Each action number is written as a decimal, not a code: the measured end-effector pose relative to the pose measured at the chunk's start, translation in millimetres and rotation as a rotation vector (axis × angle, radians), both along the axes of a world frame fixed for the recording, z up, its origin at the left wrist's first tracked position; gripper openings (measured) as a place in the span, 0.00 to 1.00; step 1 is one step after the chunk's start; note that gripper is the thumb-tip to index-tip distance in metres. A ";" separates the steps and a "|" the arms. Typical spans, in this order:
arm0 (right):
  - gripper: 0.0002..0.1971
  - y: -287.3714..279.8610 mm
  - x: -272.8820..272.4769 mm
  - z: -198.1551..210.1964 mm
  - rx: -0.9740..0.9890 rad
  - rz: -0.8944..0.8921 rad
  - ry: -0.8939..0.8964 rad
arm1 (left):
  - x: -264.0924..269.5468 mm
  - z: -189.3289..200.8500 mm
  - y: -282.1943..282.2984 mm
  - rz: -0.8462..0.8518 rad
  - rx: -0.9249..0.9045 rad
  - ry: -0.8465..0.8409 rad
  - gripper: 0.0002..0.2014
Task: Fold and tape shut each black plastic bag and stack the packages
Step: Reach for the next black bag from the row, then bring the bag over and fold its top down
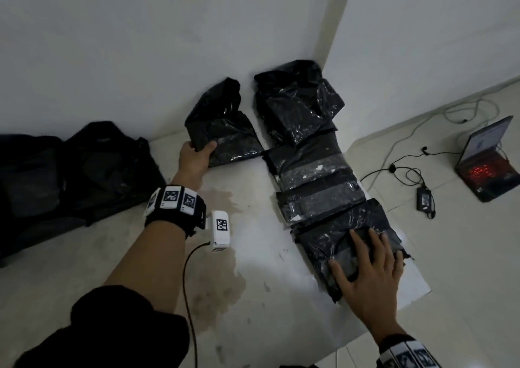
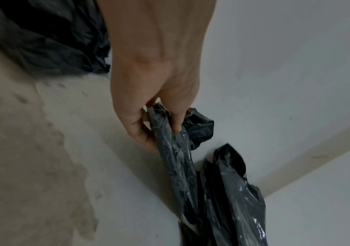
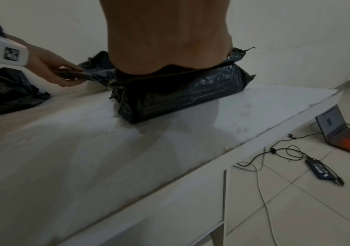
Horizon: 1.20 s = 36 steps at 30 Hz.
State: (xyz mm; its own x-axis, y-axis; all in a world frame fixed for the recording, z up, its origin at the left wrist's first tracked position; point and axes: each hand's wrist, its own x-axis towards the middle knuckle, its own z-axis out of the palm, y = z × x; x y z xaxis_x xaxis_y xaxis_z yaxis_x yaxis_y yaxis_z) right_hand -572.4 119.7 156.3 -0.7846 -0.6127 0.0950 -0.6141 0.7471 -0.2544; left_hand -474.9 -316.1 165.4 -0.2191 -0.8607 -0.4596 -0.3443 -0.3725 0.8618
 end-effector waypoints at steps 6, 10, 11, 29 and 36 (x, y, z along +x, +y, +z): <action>0.41 -1.2 3.0 -1.5 -0.027 -0.009 0.028 | 102.8 37.9 29.0 0.030 -0.072 0.048 0.25; 0.39 -3.4 6.7 -1.1 -0.059 -0.019 0.081 | 194.7 35.8 77.4 0.083 -0.089 0.042 0.30; 0.39 -4.3 7.2 -0.9 -0.064 -0.025 0.084 | 218.7 31.4 91.2 0.094 -0.077 0.035 0.34; 0.29 -44.9 85.4 9.3 -0.180 0.180 0.088 | 402.3 -21.3 220.0 -0.011 -0.125 -0.319 0.30; 0.24 -128.2 175.3 17.8 -0.158 0.712 -0.278 | 397.3 -33.7 217.9 -0.137 -0.477 -0.638 0.41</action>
